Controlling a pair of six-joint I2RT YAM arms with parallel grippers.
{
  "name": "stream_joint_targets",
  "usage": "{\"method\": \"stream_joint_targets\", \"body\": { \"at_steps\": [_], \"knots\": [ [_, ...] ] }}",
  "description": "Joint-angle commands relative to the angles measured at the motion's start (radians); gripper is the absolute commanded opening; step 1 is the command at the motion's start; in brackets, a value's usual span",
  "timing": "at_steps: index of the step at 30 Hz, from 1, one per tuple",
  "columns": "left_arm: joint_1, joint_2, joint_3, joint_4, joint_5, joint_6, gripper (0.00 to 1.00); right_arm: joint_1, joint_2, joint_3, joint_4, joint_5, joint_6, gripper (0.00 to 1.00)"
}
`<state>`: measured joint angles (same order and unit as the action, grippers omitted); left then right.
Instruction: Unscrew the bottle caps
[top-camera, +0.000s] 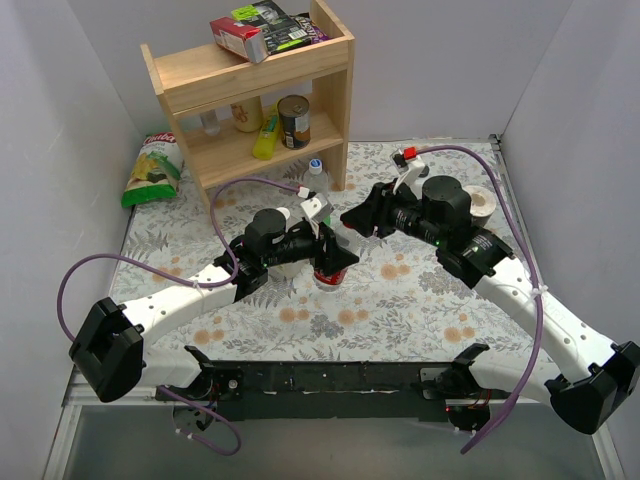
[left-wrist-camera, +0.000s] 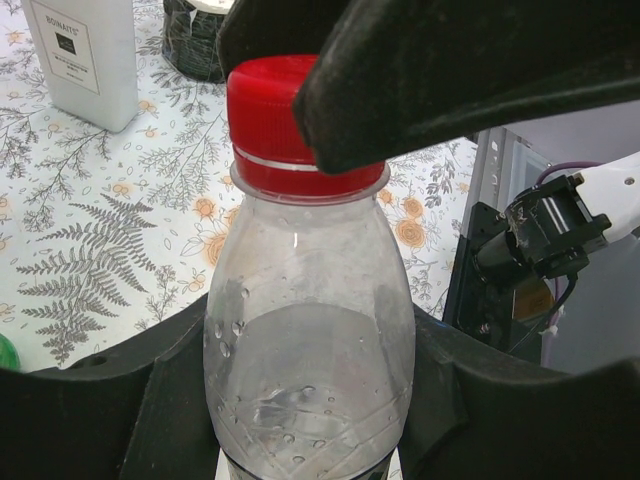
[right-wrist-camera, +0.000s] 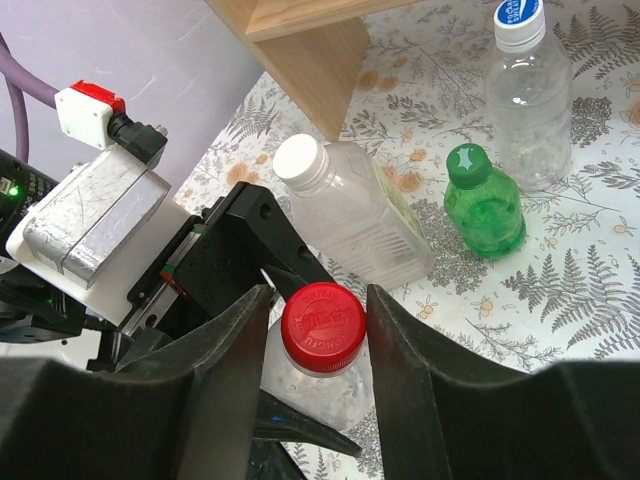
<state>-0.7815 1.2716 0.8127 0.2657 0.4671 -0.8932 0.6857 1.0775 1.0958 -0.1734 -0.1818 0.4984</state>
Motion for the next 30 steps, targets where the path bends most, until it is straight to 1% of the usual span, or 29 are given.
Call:
{"method": "stream_joint_targets", "body": {
  "at_steps": [1,4,6,7,8,10,11,13,16,17,19,20,21,25,26,28,30],
  "knots": [
    [-0.007,-0.026,0.042,0.009,-0.018,0.016,0.35,0.006,-0.001,-0.007,0.048,-0.007,0.006,0.49],
    [-0.007,-0.028,0.043,0.010,-0.013,0.011,0.35,0.005,-0.002,-0.022,0.063,-0.021,0.005,0.45],
    [-0.007,-0.031,0.037,0.021,-0.005,0.008,0.35,0.005,-0.008,-0.037,0.103,-0.062,0.012,0.40],
    [-0.007,-0.032,0.034,0.027,0.001,0.004,0.35,0.005,-0.008,-0.045,0.115,-0.073,0.012,0.36],
    [-0.007,-0.034,0.033,0.036,0.014,-0.001,0.35,0.005,-0.010,-0.054,0.123,-0.090,0.012,0.26],
    [-0.005,-0.035,0.028,0.047,0.036,-0.009,0.35,0.005,-0.011,-0.062,0.135,-0.100,0.009,0.17],
    [-0.005,-0.037,0.029,0.052,0.062,-0.012,0.34,0.003,-0.013,-0.069,0.140,-0.120,0.005,0.09],
    [-0.005,-0.046,0.020,0.076,0.096,-0.015,0.34,0.002,-0.017,-0.076,0.155,-0.145,-0.017,0.03],
    [-0.005,-0.066,0.008,0.116,0.160,-0.024,0.34,-0.015,-0.031,-0.089,0.163,-0.228,-0.023,0.01],
    [-0.005,-0.075,0.008,0.125,0.183,-0.027,0.33,-0.026,-0.034,-0.089,0.205,-0.279,-0.023,0.01],
    [-0.005,-0.086,0.003,0.164,0.257,-0.045,0.33,-0.032,-0.045,-0.088,0.221,-0.332,-0.029,0.01],
    [-0.004,-0.090,-0.006,0.182,0.283,-0.055,0.33,-0.040,-0.050,-0.086,0.229,-0.384,-0.037,0.01],
    [-0.004,-0.097,-0.010,0.222,0.339,-0.078,0.33,-0.043,-0.053,-0.085,0.232,-0.410,-0.041,0.01],
    [-0.004,-0.089,-0.018,0.302,0.460,-0.125,0.33,-0.055,-0.059,-0.076,0.245,-0.536,-0.069,0.01],
    [-0.004,-0.086,-0.020,0.328,0.484,-0.134,0.33,-0.054,-0.060,-0.076,0.250,-0.580,-0.072,0.01],
    [-0.004,-0.080,-0.021,0.355,0.527,-0.162,0.33,-0.055,-0.062,-0.073,0.264,-0.617,-0.077,0.01],
    [-0.004,-0.077,-0.023,0.375,0.541,-0.171,0.33,-0.057,-0.062,-0.068,0.272,-0.660,-0.080,0.01]
  ]
}}
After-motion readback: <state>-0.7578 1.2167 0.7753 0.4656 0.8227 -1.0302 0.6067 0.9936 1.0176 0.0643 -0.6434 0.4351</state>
